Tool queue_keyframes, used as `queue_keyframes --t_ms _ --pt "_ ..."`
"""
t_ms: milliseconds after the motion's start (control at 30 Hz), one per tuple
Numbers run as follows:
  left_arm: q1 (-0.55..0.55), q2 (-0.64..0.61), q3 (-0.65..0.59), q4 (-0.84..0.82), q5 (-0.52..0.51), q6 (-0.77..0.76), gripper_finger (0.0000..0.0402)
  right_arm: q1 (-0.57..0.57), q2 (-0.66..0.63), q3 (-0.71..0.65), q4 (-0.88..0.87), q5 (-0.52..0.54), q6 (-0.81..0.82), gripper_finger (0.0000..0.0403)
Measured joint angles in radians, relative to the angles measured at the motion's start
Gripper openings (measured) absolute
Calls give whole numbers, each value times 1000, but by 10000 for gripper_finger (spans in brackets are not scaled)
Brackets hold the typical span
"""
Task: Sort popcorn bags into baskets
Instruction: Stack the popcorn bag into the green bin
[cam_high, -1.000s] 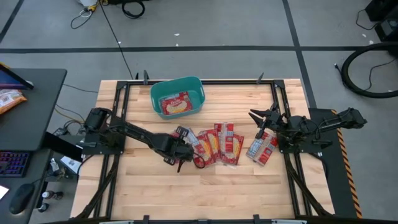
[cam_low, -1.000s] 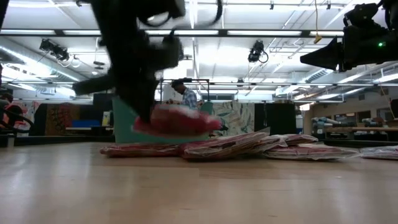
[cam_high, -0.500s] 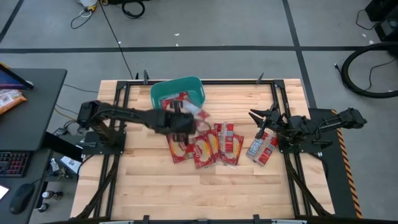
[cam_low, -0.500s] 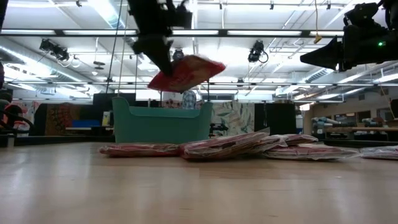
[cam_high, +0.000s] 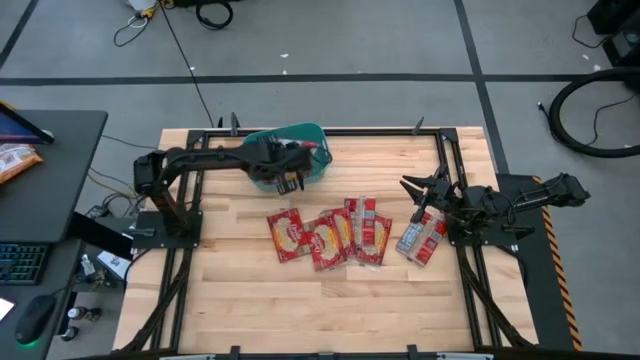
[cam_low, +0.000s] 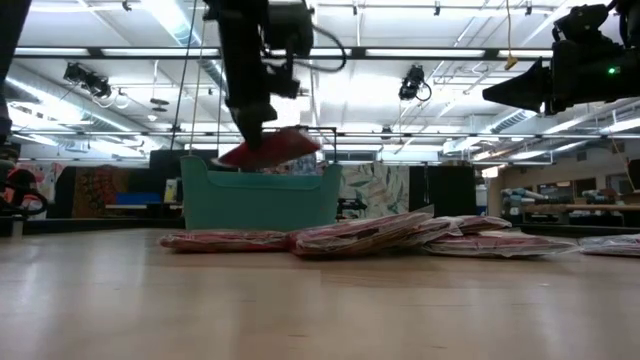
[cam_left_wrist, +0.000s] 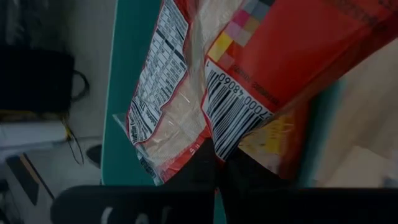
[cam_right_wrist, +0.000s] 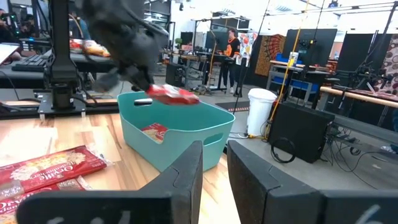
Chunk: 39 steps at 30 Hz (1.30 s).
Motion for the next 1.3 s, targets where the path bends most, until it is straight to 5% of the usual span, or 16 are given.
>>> queue_keyframes --t_ms 233,500,700,1300 --pt "75 73 -1 21 6 2 37 0 0 0 0 0 0 80" --pt "60 53 13 -5 35 11 111 0 0 0 0 0 0 80" --pt "-46 38 32 30 258 79 136 0 0 0 0 0 0 80" --pt "-357 39 -45 -25 318 89 137 0 0 0 0 0 0 80"
